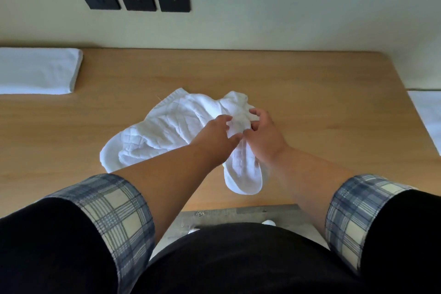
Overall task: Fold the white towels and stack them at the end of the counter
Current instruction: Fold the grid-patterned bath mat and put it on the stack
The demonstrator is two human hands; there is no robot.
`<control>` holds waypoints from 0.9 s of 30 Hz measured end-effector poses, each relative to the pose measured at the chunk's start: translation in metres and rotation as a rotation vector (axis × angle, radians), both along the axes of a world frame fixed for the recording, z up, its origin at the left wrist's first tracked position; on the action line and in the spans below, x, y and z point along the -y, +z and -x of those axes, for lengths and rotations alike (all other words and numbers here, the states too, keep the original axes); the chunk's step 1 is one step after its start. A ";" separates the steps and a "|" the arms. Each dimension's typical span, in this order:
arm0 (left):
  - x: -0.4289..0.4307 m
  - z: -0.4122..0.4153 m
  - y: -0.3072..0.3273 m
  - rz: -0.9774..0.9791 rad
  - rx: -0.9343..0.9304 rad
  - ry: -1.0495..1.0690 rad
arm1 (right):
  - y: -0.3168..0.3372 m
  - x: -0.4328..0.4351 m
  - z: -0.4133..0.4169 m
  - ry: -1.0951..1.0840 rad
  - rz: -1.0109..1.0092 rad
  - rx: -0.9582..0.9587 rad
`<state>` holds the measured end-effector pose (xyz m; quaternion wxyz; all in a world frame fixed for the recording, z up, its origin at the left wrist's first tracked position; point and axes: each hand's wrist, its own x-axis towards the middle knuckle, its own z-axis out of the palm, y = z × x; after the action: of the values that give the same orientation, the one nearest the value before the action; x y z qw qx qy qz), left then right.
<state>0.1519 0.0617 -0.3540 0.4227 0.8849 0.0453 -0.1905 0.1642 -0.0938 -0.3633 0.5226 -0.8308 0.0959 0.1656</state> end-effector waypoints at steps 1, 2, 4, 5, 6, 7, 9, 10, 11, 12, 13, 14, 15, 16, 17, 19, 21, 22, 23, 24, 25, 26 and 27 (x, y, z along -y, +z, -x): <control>0.005 -0.004 0.000 0.021 -0.029 0.039 | 0.002 0.002 -0.001 -0.015 -0.038 -0.028; 0.008 -0.009 0.000 0.026 -0.048 0.073 | 0.004 0.005 -0.003 -0.011 -0.056 -0.053; 0.010 -0.015 -0.001 0.001 -0.055 0.095 | 0.003 0.011 -0.005 -0.007 -0.080 -0.095; 0.010 -0.018 -0.002 -0.019 -0.046 0.084 | 0.001 0.015 -0.006 -0.030 -0.104 -0.110; 0.011 -0.019 -0.003 -0.038 -0.040 0.075 | -0.001 0.018 -0.006 -0.060 -0.136 -0.120; 0.012 -0.021 -0.004 -0.050 -0.049 0.081 | -0.002 0.021 -0.007 -0.086 -0.164 -0.129; 0.017 -0.025 -0.006 -0.052 -0.101 0.119 | -0.003 0.026 -0.012 -0.113 -0.212 -0.171; 0.020 -0.028 -0.007 -0.053 -0.121 0.127 | -0.004 0.029 -0.014 -0.105 -0.226 -0.206; 0.024 -0.031 -0.009 -0.054 -0.130 0.129 | -0.005 0.032 -0.017 -0.069 -0.207 -0.238; 0.028 -0.034 -0.010 -0.056 -0.126 0.138 | -0.005 0.036 -0.021 -0.002 -0.156 -0.258; 0.032 -0.038 -0.010 -0.060 -0.117 0.163 | -0.006 0.040 -0.025 0.097 -0.083 -0.265; 0.035 -0.042 -0.010 -0.065 -0.109 0.202 | -0.006 0.044 -0.029 0.223 0.009 -0.264; 0.038 -0.045 -0.009 -0.073 -0.104 0.246 | -0.007 0.049 -0.034 0.365 0.119 -0.264; 0.040 -0.048 -0.009 -0.085 -0.099 0.290 | -0.009 0.054 -0.040 0.489 0.239 -0.254; 0.043 -0.050 -0.009 -0.098 -0.092 0.336 | -0.010 0.058 -0.046 0.589 0.350 -0.238; 0.047 -0.052 -0.008 -0.125 -0.094 0.425 | -0.013 0.065 -0.057 0.766 0.530 -0.195; 0.047 -0.053 -0.007 -0.183 -0.115 0.476 | -0.017 0.072 -0.067 0.868 0.677 -0.196; 0.046 -0.054 -0.006 -0.222 -0.134 0.493 | -0.021 0.077 -0.071 0.854 0.695 -0.203; 0.044 -0.056 -0.006 -0.262 -0.153 0.512 | -0.023 0.081 -0.075 0.811 0.672 -0.215; 0.043 -0.059 -0.005 -0.301 -0.172 0.534 | -0.024 0.086 -0.080 0.743 0.624 -0.225; 0.040 -0.062 -0.005 -0.338 -0.191 0.553 | -0.024 0.091 -0.086 0.651 0.573 -0.219; 0.038 -0.064 -0.005 -0.372 -0.212 0.566 | -0.023 0.095 -0.093 0.544 0.522 -0.204; 0.036 -0.067 -0.006 -0.397 -0.231 0.575 | -0.022 0.099 -0.100 0.430 0.463 -0.192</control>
<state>0.2187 0.0256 -0.3597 0.2709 0.8735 0.3755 -0.1501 0.2647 -0.1926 -0.3856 0.2616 -0.9094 0.0024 0.3234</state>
